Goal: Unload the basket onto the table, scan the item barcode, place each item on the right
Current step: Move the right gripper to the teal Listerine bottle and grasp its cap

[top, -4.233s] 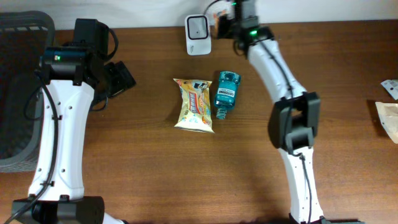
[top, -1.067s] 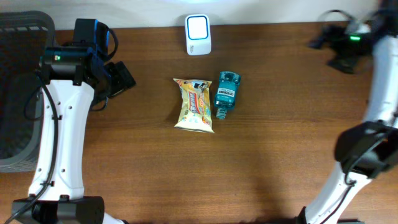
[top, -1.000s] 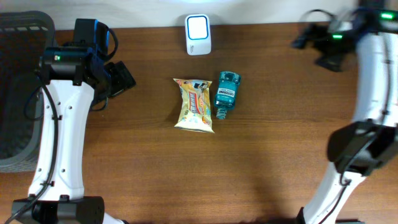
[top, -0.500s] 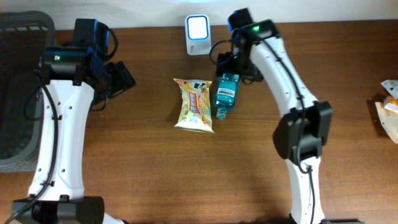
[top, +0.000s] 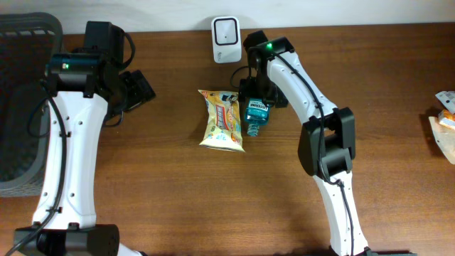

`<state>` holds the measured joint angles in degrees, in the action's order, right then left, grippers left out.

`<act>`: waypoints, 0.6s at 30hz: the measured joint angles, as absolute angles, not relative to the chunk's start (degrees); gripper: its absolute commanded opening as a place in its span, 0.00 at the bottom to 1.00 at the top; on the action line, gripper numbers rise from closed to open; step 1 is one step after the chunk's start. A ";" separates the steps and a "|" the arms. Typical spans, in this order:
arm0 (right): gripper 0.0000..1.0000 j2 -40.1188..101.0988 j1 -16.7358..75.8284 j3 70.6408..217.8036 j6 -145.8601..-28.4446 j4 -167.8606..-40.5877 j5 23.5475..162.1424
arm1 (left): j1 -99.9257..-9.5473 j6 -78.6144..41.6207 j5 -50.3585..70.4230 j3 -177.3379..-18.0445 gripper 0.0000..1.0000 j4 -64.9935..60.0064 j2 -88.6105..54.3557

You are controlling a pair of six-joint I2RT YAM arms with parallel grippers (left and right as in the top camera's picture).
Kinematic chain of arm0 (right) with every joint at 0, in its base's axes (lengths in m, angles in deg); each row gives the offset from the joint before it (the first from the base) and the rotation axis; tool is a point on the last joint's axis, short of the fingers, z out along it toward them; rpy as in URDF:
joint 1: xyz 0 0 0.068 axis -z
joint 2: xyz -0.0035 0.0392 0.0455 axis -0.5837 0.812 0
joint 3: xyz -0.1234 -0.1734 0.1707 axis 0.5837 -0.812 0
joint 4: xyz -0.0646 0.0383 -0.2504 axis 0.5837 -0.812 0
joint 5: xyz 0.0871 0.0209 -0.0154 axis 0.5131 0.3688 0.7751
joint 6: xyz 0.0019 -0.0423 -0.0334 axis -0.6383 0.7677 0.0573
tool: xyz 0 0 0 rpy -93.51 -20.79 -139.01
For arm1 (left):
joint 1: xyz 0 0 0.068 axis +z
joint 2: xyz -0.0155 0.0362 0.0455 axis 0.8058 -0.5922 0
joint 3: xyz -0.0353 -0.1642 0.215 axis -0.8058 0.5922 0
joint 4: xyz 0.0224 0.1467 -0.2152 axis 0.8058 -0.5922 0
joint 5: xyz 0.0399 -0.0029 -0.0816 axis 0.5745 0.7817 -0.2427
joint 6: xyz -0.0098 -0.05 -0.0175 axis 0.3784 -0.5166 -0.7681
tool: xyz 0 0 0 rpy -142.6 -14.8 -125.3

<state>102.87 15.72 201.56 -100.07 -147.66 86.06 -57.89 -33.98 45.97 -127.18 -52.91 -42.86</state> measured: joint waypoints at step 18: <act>0.80 104.44 15.72 201.56 -100.29 -144.01 83.02 | -57.89 -33.98 45.97 -127.15 0.99 -52.91 -42.86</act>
<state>104.44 15.72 201.56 -100.29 -144.01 83.02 -57.89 -33.98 45.97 -127.15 -52.91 -42.86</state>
